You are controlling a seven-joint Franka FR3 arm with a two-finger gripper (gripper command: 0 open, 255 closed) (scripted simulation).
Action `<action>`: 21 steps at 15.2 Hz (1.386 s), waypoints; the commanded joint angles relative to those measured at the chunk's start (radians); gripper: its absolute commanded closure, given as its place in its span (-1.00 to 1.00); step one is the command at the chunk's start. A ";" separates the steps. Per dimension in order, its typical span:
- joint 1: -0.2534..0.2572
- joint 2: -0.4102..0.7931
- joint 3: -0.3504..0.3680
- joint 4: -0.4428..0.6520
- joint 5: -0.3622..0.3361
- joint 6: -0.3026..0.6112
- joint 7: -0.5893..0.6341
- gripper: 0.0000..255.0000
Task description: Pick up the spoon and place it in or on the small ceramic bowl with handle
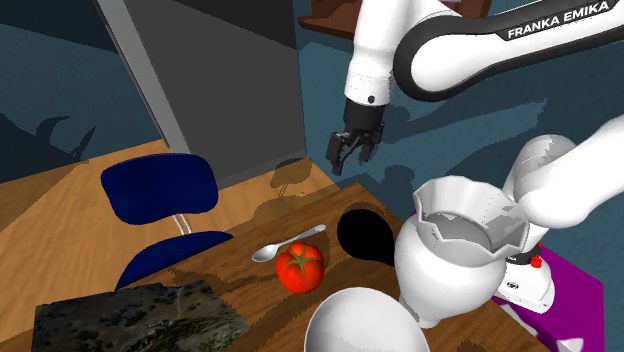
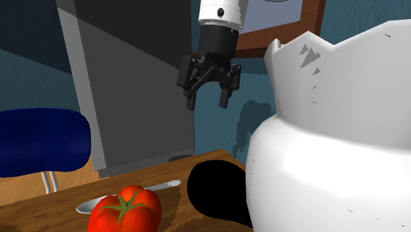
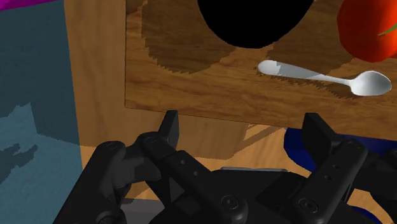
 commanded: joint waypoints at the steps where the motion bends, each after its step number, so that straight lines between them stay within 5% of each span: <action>1: -0.001 0.051 0.051 0.011 0.004 0.063 0.046 -1.00; 6: -0.029 0.208 0.186 0.060 -0.033 0.218 0.175 -1.00; 10: -0.078 0.358 0.304 0.124 -0.133 0.328 0.315 -1.00; 13: -0.127 0.492 0.395 0.188 -0.275 0.392 0.461 -1.00; 16: -0.150 0.653 0.458 0.271 -0.491 0.424 0.651 -1.00; 19: -0.087 0.818 0.436 0.375 -0.715 0.414 0.835 -1.00; 21: -0.068 0.839 0.418 0.383 -0.740 0.421 0.853 -1.00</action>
